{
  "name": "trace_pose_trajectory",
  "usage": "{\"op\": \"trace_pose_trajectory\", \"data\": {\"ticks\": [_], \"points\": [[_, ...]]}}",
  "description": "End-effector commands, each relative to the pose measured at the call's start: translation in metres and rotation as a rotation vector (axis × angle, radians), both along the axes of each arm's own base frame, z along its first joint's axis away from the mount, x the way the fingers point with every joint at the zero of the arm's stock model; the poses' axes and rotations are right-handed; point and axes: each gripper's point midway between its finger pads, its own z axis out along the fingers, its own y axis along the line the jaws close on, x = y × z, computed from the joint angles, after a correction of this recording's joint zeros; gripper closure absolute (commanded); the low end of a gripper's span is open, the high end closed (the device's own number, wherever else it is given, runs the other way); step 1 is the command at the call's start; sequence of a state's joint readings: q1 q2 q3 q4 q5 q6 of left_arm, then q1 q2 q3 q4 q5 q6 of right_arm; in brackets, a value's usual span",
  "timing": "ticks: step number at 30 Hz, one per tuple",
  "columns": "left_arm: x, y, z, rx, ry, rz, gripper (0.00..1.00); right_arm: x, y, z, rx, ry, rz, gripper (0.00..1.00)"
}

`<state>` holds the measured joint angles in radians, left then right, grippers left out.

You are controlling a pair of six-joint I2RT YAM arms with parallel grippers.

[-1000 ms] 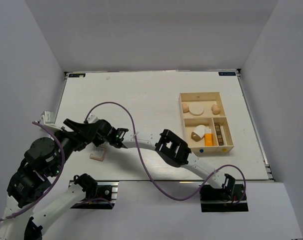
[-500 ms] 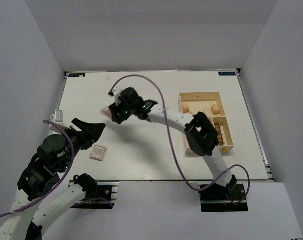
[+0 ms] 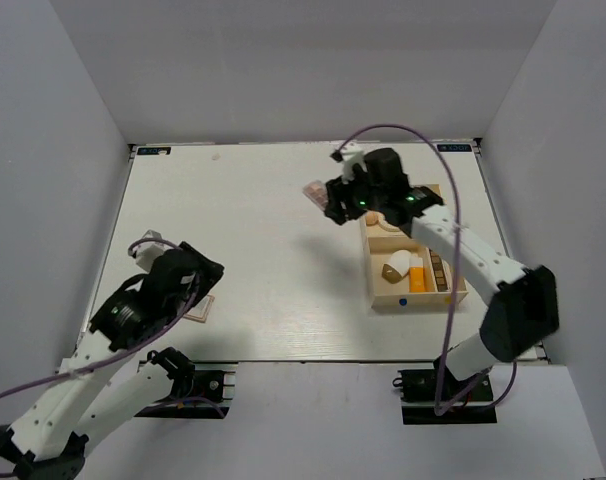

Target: Organize the makeup

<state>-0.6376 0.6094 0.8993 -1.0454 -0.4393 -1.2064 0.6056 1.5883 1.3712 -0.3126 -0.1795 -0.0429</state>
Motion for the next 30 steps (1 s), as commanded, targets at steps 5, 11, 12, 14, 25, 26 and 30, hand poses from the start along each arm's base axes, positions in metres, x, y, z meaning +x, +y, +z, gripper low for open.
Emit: {"op": "trace_pose_trajectory", "data": {"ticks": [5,11,12,14,25,26,30], "points": [[0.008,0.004,-0.058,0.136,0.196,0.077,0.19,-0.02,-0.147,0.003,-0.108,-0.049,-0.283,1.0],[-0.001,0.01,-0.094,0.206,0.317,0.101,0.14,-0.063,-0.215,-0.032,-0.192,0.001,-0.451,1.0],[-0.001,0.012,-0.094,0.207,0.314,0.107,0.12,-0.066,-0.231,-0.039,-0.218,0.01,-0.503,1.0],[-0.003,0.016,-0.096,0.215,0.314,0.124,0.08,-0.078,-0.244,-0.05,-0.244,0.018,-0.547,1.0],[-0.012,0.02,-0.11,0.218,0.337,0.124,0.07,-0.082,-0.296,-0.073,-0.309,0.072,-0.725,1.0],[-0.013,0.021,-0.111,0.219,0.34,0.128,0.07,-0.082,-0.297,-0.077,-0.316,0.089,-0.727,1.0],[-0.016,0.024,-0.113,0.221,0.347,0.133,0.04,-0.08,-0.302,-0.092,-0.332,0.164,-0.722,1.0]]}}
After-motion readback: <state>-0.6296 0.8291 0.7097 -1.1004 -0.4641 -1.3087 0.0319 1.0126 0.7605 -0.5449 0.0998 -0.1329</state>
